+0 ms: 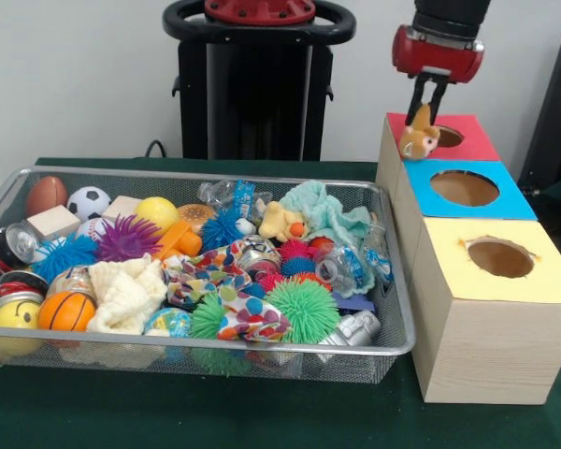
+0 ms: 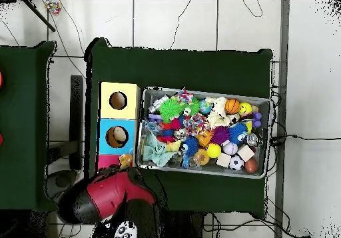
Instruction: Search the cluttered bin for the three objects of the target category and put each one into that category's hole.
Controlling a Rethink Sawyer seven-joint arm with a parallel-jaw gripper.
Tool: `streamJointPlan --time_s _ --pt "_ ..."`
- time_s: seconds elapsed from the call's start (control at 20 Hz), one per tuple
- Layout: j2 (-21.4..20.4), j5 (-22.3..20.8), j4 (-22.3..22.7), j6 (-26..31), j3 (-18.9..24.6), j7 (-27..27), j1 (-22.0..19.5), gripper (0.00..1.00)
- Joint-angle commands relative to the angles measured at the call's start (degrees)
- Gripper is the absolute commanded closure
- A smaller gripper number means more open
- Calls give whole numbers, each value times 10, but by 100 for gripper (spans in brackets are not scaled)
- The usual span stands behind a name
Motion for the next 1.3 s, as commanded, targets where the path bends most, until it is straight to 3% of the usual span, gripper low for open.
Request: streamJointPlan --time_s 0.05,0.25,0.55,0.9,1.3 --pt "53 12 78 -119 -32 147 36 100" --pt "44 27 117 -163 -24 133 29 100" --pt "3 32 182 -184 -21 118 23 100" --pt "48 35 209 -276 -67 131 64 100" --pt "64 71 229 -299 -121 116 123 100"
